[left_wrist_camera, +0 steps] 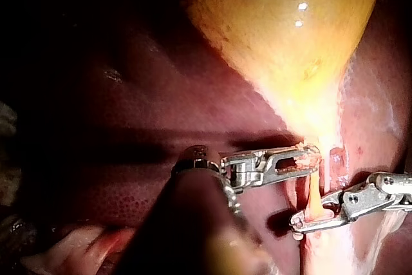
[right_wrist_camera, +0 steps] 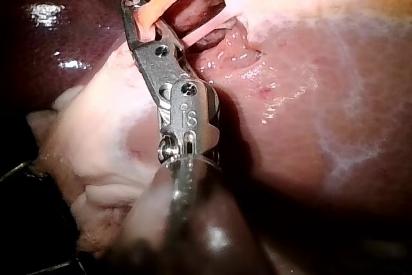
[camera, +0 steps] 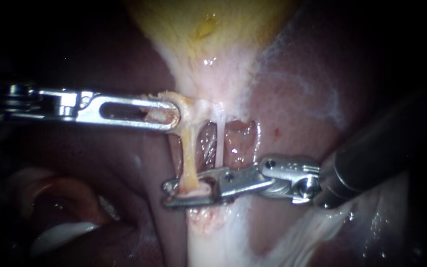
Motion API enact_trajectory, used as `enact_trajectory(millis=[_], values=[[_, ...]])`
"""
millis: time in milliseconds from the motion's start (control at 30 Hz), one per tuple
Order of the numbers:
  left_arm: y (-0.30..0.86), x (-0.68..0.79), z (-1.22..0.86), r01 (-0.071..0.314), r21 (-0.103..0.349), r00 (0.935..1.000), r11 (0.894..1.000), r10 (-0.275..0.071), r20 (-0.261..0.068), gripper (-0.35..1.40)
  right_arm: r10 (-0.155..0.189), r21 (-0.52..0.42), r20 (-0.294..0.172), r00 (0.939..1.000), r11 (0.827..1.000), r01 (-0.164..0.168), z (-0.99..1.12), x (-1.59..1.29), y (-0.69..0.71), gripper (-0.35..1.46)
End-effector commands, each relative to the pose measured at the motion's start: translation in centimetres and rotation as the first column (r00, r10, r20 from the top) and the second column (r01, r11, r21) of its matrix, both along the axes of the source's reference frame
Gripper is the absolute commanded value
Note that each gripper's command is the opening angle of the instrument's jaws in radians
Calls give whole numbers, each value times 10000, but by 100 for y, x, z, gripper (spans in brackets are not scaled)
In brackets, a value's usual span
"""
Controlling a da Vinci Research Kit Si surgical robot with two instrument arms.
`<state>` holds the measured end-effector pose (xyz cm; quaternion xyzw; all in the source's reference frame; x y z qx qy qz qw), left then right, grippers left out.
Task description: Clipping second clip left tube
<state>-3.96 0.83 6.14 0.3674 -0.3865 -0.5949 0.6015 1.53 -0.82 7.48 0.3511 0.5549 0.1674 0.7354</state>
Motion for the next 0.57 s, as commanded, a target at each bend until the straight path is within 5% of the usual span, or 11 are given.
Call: enact_trajectory(millis=[33, 567], values=[[0, 0, 0, 0, 0, 10000, 10000, 0, -2, -35, -5, 91, -11, 10000, 10000, 5, 1, -1, 0, -35], [1, 0, 2, -3, -2, 10000, 10000, 3, 1, -35, -195, 143, 279, 9994, 9997, 191, 1, -6, -1, -35]])
